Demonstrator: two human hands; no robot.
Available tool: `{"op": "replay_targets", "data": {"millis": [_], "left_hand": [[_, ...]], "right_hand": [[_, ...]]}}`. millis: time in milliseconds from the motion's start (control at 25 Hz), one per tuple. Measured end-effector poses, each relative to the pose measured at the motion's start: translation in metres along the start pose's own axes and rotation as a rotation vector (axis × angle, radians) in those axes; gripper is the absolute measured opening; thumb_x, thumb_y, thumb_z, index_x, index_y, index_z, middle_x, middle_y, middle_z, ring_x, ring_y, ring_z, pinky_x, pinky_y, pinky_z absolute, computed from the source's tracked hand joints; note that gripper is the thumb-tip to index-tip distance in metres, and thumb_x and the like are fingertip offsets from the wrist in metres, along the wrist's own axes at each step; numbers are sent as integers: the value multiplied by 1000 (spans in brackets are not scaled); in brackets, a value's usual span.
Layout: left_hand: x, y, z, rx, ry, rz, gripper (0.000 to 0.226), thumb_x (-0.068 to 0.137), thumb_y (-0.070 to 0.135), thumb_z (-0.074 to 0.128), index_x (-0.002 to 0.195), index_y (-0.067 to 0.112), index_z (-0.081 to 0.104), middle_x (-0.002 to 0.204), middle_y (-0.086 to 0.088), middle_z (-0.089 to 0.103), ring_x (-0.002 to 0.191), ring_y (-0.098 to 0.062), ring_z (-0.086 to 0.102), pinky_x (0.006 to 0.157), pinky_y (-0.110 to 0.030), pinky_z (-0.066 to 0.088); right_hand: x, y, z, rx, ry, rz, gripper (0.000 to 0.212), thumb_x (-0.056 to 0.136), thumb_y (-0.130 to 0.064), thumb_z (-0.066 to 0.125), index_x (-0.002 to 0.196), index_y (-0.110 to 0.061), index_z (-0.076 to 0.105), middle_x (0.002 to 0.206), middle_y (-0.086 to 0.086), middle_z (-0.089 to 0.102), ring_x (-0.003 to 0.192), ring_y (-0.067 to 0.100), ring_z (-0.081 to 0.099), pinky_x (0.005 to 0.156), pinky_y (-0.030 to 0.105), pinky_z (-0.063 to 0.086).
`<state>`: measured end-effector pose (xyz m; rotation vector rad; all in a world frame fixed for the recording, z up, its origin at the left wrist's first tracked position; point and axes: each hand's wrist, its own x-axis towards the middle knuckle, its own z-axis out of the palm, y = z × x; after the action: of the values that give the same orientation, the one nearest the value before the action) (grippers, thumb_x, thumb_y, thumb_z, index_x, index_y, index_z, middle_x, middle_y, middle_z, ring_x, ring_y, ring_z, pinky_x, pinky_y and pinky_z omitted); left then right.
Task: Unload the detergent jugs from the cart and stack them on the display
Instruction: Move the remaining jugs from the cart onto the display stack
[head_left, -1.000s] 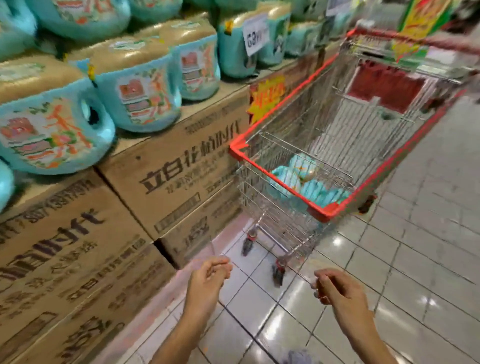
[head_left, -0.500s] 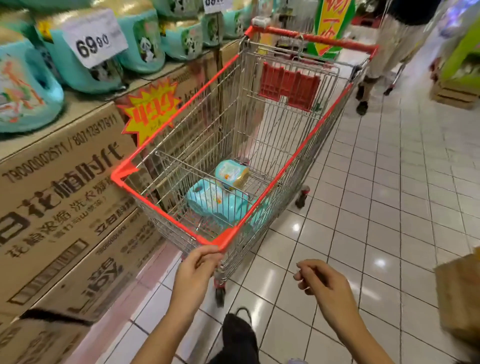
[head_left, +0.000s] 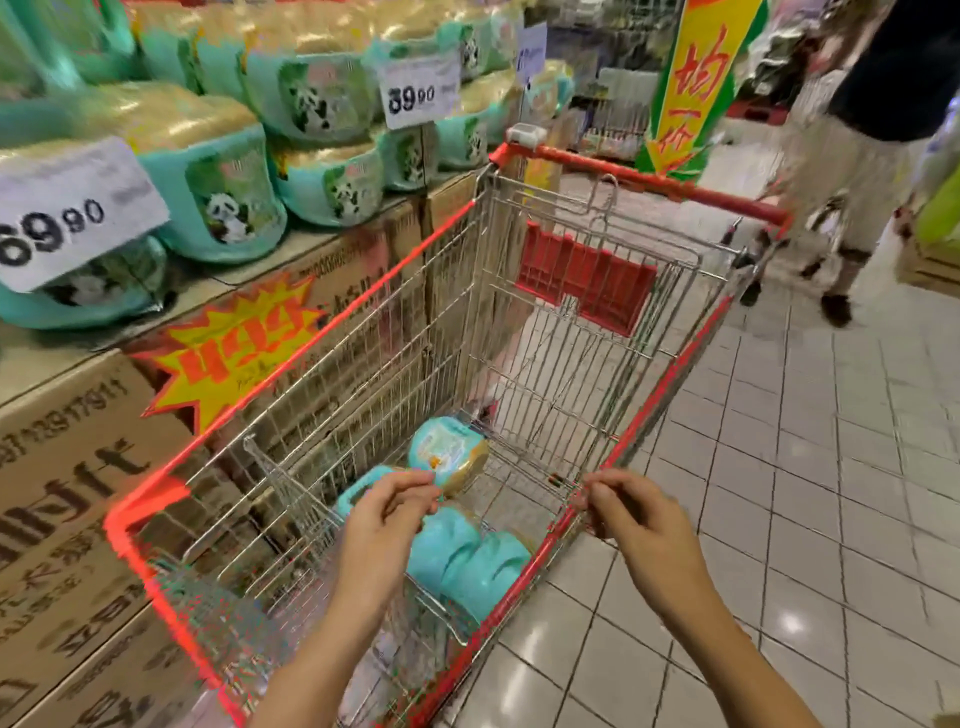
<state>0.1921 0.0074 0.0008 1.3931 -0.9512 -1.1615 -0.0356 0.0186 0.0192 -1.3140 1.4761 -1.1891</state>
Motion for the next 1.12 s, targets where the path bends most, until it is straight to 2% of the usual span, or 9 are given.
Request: {"op": "replay_targets", "data": {"millis": [160,280,440,640,760,880,1000,1080,1120], "left_hand": [[63,9,23,5,96,-13,17,92,6,59,92,20,68,87,-1,72,73,1,65,67,-14,48],[112,2,39,-32,203,-60,18,90,4,60,90,19,70,78,3,72,68,2,64,60,-8,46],[175,-23,59,-49,366,-128,19,89,4,60,89,20,70,73,8,70,65,3,63,55,-8,44],[228,-58,76,-97,614,-270,18,92,0,53,97,12,66,79,3,68,67,-2,62,56,-8,44],[256,-88,77,-87,713,-375,15,94,-1,52,97,7,65,81,-5,63,77,-18,58,65,-21,44],[282,-128,77,-27,754,-529,16,95,7,53,104,4,67,96,-17,69,94,-31,63,77,-33,45],[307,-178,75,-5,734,-590,28,92,25,58,108,3,66,110,-23,69,105,-35,64,93,-44,49],[319,-212,80,21,708,-633,34,89,34,57,102,4,66,109,-24,68,106,-38,63,90,-42,49],[325,-230,84,30,696,-639,29,93,29,58,102,3,66,110,-26,67,107,-39,62,88,-40,47]], "right_hand": [[90,-1,6,41,-75,-17,17,95,-6,54,92,-16,67,77,8,69,65,7,62,62,20,52],[162,5,22,9,-185,-25,19,96,-9,54,91,-22,66,78,4,70,70,14,64,67,32,53],[264,19,54,-39,-370,-84,20,96,-9,53,91,-22,67,73,-1,70,64,7,63,59,19,49],[365,47,93,-166,-578,-93,26,92,-3,54,81,-23,65,73,4,68,68,18,61,67,31,51],[407,84,125,-260,-668,-46,25,93,-4,53,82,-23,63,75,-1,66,70,17,60,65,22,49],[435,133,155,-342,-713,34,16,94,-4,53,89,-13,65,79,4,67,72,20,62,66,19,48],[453,193,177,-423,-711,72,9,94,-7,57,87,-12,61,69,-1,59,61,9,51,52,6,39],[458,238,185,-489,-727,118,5,94,-14,58,89,-14,58,68,-3,56,61,13,50,54,12,39],[461,260,189,-513,-733,166,5,94,-17,60,93,-13,57,71,-1,56,66,19,52,59,22,42]]}}
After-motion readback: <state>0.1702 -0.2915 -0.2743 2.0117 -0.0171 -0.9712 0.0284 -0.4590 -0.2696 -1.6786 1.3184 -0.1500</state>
